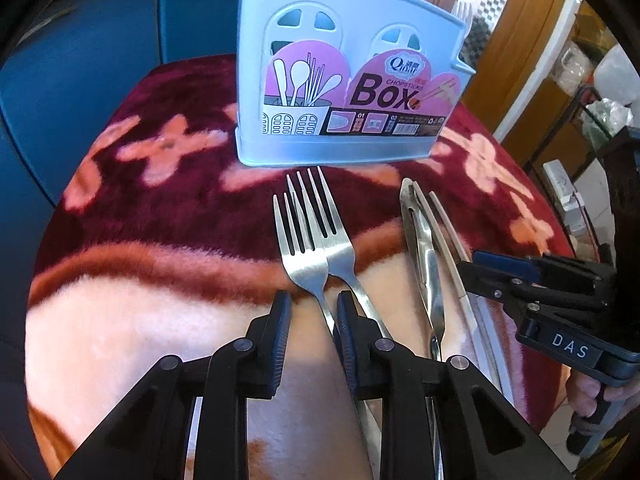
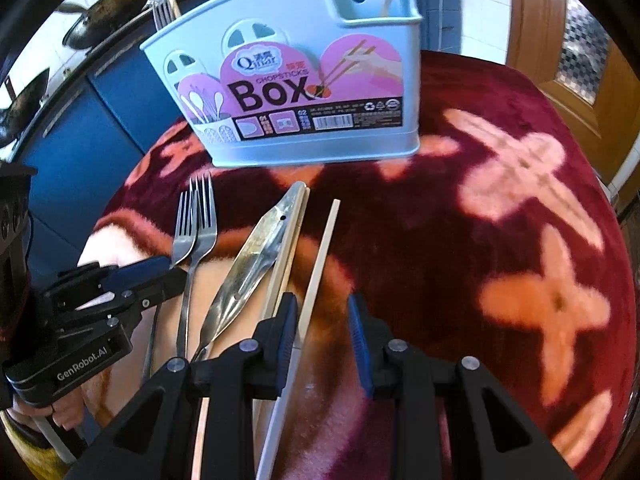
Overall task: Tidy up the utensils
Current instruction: 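Lower the right tool onto the wooden chopstick while the left tool lowers onto the metal fork, then grasp the chopstick with the right tool while the left tool grasps the metal fork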
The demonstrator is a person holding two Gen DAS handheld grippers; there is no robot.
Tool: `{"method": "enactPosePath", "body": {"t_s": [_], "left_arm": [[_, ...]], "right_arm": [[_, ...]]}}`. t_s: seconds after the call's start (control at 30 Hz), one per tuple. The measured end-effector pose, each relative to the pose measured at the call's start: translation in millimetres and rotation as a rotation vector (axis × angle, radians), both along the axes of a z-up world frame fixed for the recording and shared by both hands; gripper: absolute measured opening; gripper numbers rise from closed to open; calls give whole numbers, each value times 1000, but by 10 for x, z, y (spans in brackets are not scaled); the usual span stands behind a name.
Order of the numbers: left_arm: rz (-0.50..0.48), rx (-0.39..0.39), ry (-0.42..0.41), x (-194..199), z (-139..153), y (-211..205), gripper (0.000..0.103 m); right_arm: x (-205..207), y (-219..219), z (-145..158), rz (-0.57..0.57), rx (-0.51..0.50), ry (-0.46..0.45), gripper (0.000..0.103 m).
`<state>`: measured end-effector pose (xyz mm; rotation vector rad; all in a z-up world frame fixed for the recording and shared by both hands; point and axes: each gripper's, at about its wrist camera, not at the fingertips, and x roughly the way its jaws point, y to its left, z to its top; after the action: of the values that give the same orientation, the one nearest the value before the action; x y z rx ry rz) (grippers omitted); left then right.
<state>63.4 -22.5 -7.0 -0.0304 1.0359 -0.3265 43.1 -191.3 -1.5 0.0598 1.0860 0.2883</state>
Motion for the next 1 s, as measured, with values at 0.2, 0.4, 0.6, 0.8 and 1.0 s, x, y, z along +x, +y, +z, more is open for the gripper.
{"method": "enactPosePath", "body": {"t_s": [0.2,0.4,0.6,0.8,1.0], "left_arm": [[-7,4,4,89,3,-27,23],[-10,3,16,153,18,-27,20],[20,-81,15,102,53,87,15],[27,-149,-40,-78,179,199,1],[31,-167,-55,-164,216,240,1]], "right_arm": [[175,44,13,45,-25,57,29],[277,45,23,56,-36,111,19],[193,-66,54,19,29,109,6],[25,-222,125,-10,130,67,6],[-121,-291,239,-29,176,14,6]]}}
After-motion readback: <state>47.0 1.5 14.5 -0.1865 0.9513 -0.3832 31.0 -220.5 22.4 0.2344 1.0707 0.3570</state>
